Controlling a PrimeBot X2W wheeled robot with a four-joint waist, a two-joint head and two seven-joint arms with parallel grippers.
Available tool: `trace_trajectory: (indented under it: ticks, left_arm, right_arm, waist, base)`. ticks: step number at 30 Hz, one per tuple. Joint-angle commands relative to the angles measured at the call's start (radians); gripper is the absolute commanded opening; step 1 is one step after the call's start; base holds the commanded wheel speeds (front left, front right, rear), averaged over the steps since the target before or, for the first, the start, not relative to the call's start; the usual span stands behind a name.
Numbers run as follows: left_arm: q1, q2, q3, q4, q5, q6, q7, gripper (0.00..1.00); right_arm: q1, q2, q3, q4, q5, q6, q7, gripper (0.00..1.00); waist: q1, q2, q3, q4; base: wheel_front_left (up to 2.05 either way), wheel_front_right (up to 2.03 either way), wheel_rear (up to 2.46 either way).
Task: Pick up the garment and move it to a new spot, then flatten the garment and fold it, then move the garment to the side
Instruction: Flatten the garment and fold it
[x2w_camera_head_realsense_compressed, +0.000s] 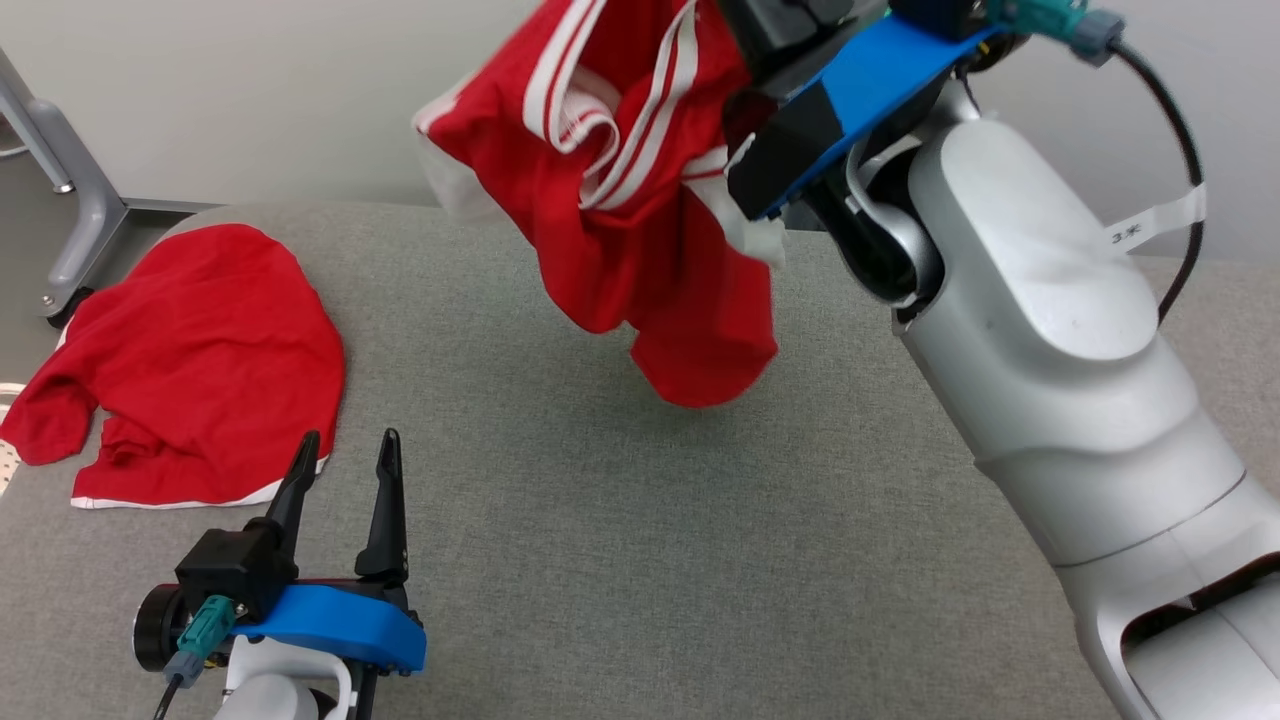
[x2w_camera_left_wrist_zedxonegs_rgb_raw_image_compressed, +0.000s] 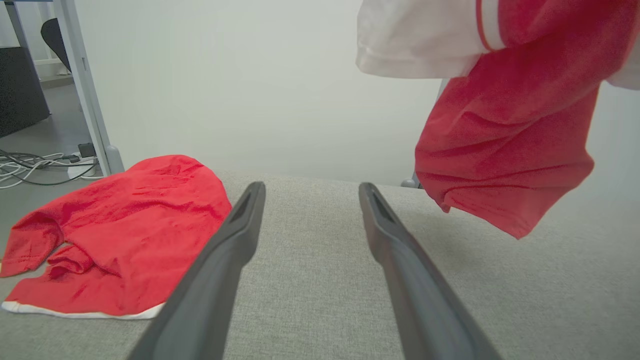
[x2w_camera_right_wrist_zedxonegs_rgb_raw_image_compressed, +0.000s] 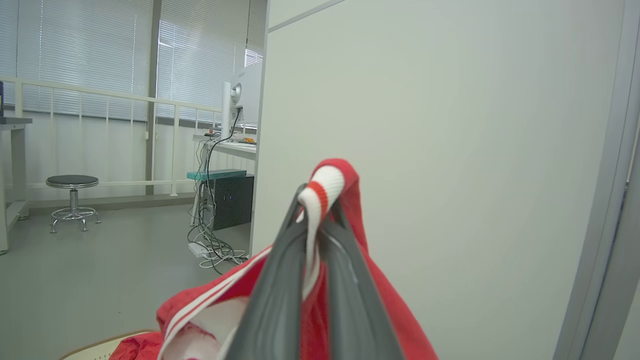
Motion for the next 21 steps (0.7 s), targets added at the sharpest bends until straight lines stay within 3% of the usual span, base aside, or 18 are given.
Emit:
trace_trajectory:
  ticks: [1, 7, 16, 21]
  left_arm:
    - [0.002, 0.002, 0.006, -0.008, -0.001, 0.005, -0.003, 1.00]
    - [-0.005, -0.002, 0.000, -0.018, -0.001, 0.009, -0.004, 1.00]
    - [-0.036, -0.008, -0.002, -0.023, -0.005, 0.003, -0.005, 1.00]
    - [-0.051, -0.012, -0.006, -0.016, -0.004, -0.001, -0.006, 1.00]
  right_arm:
    - [-0.029, -0.005, -0.009, -0.011, 0.007, 0.000, -0.019, 0.00]
    - [-0.024, -0.022, -0.053, 0.007, -0.017, 0.000, -0.025, 0.00]
    - [0.186, -0.239, -0.060, 0.152, -0.167, 0.000, 0.035, 0.00]
    - [0.230, -0.287, -0.088, 0.230, -0.234, 0.000, -0.011, 0.00]
  waist:
    - [0.0000, 0.0000, 0.003, -0.001]
    - [0.0000, 0.0000, 0.008, -0.010]
    - [0.0000, 0.0000, 0.050, -0.030]
    - [0.0000, 0.0000, 0.066, -0.028]
  base:
    - [0.00, 0.00, 0.00]
    - [0.00, 0.00, 0.00]
    - [0.00, 0.00, 0.00]
    - [0.00, 0.00, 0.00]
